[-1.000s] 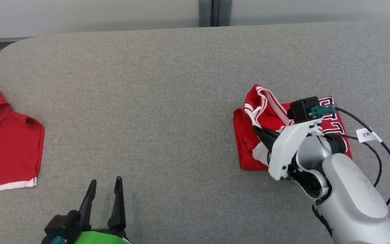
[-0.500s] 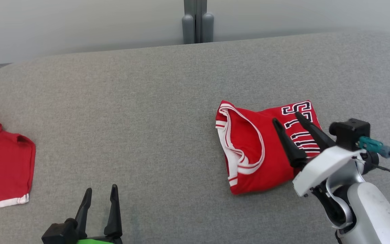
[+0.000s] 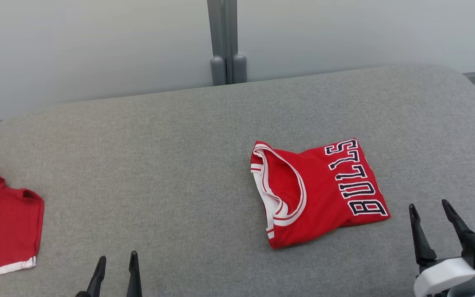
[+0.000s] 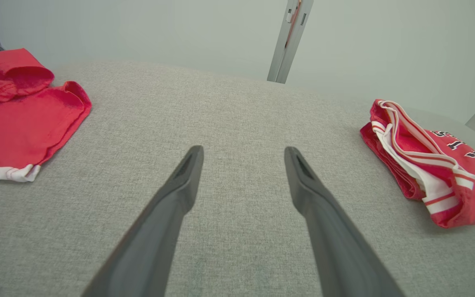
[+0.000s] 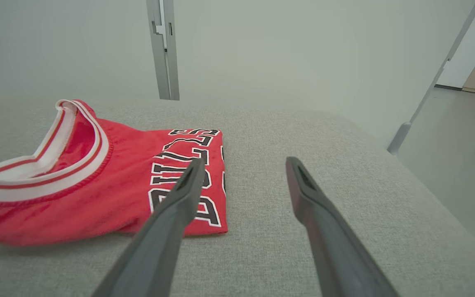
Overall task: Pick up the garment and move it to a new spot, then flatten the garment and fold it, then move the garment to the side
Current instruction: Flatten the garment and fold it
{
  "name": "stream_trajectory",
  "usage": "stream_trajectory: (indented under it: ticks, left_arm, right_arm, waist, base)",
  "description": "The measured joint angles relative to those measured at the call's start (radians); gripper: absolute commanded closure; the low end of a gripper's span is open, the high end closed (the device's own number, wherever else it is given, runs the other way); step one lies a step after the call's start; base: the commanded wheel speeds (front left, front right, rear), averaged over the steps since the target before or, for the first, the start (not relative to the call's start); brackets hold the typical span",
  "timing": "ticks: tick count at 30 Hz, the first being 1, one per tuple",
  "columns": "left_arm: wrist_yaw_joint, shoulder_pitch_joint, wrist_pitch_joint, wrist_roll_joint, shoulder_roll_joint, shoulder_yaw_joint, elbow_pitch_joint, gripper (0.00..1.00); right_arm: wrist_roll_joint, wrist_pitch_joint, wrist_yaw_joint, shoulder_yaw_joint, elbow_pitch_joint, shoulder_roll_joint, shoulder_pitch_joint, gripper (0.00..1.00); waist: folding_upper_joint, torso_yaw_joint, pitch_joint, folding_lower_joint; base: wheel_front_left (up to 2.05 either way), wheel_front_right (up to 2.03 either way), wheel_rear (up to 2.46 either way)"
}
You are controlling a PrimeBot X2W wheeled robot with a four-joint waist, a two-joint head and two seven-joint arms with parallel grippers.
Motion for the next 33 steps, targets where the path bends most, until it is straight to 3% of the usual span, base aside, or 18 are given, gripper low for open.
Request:
stream_trajectory:
  ticks: [9,10,11,12,16,25,33]
  left_arm:
    - [0.000,0.029,0.000,0.010,0.000,0.032,-0.020,0.00]
    - [0.000,0.029,0.000,0.010,0.000,0.032,-0.021,0.00]
    - [0.000,0.029,0.000,0.010,0.000,0.033,-0.023,0.00]
    - [0.000,0.029,0.000,0.010,0.000,0.032,-0.025,0.00]
    - [-0.002,0.021,0.000,0.010,0.000,0.022,-0.027,0.00]
    - [-0.019,-0.036,0.000,0.016,0.000,0.008,-0.012,0.00]
    - [-0.027,-0.070,0.000,0.015,0.000,0.009,0.005,0.00]
  right_arm:
    - [-0.039,-0.004,0.000,-0.044,-0.079,0.063,0.078,0.00]
    - [-0.037,-0.004,0.000,-0.035,-0.074,0.067,0.074,0.21]
    - [-0.035,-0.004,0.000,-0.024,-0.064,0.068,0.066,0.92]
    - [-0.034,-0.004,0.000,-0.008,-0.045,0.071,0.049,1.00]
    - [-0.065,-0.004,0.000,0.078,0.059,0.084,-0.059,1.00]
    - [-0.142,-0.004,0.000,0.215,0.420,0.137,-0.317,1.00]
    - [0.016,-0.002,0.000,0.450,0.558,0.139,-0.424,1.00]
  waist:
    - [0.0000,0.011,-0.028,0.0000]
    - [0.0000,0.011,-0.026,0.0000]
    - [0.0000,0.012,-0.023,0.0000]
    - [0.0000,0.013,-0.019,0.0000]
    - [0.0000,0.018,0.004,0.0000]
    - [-0.0001,0.055,0.076,0.0001]
    - [0.0000,0.098,0.115,0.0001]
  base:
    - [0.00,0.00,0.00]
    - [0.00,0.00,0.00]
    - [0.00,0.00,0.00]
    - [0.00,0.00,0.00]
    - [0.00,0.00,0.00]
    - [0.00,0.00,0.00]
    - [0.00,0.00,0.00]
